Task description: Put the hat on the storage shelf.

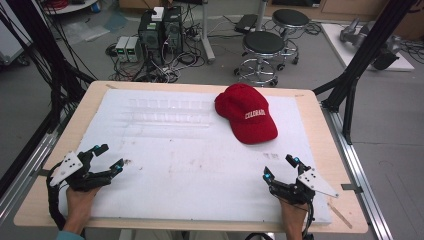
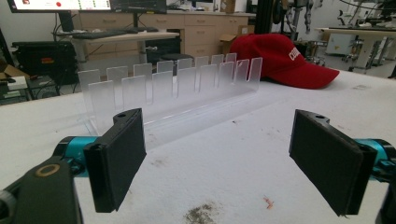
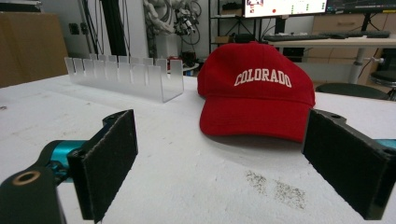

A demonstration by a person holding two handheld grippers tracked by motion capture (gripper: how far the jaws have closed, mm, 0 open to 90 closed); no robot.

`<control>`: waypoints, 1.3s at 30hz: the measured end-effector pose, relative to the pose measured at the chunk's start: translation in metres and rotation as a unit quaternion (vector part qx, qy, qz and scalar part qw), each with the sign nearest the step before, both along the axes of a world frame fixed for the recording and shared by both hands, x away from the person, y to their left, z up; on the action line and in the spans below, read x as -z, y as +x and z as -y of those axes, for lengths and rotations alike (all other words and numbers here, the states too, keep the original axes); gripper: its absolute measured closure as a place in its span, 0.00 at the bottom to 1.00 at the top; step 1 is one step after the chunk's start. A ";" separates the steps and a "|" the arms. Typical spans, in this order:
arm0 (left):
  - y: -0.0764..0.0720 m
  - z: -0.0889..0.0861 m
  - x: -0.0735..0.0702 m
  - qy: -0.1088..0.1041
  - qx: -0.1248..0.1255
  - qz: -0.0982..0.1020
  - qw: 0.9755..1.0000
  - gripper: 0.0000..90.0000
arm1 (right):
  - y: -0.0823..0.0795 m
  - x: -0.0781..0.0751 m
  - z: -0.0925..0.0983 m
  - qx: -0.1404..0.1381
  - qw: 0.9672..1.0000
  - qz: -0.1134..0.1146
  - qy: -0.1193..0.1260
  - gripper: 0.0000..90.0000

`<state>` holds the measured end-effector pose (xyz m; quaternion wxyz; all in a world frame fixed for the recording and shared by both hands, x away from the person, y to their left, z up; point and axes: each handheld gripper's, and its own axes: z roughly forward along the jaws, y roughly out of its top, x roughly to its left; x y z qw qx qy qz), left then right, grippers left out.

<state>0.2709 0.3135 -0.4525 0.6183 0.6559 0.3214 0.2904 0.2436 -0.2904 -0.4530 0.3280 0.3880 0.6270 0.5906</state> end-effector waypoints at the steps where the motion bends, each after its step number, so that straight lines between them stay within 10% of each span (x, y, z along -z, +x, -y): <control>1: 0.000 0.000 0.000 -0.002 -0.001 -0.001 1.000 0.21 | 0.000 0.000 0.000 0.000 1.000 -0.001 0.002 0.11; 27: 0.001 0.000 0.000 -0.003 0.001 -0.002 1.000 0.21 | 0.001 -0.002 -0.003 -0.014 1.000 -0.001 -0.018 0.11; 39: 0.001 -0.001 0.000 -0.006 -0.001 -0.003 1.000 0.19 | 0.025 -0.040 0.002 -0.016 0.999 -0.025 -0.027 0.11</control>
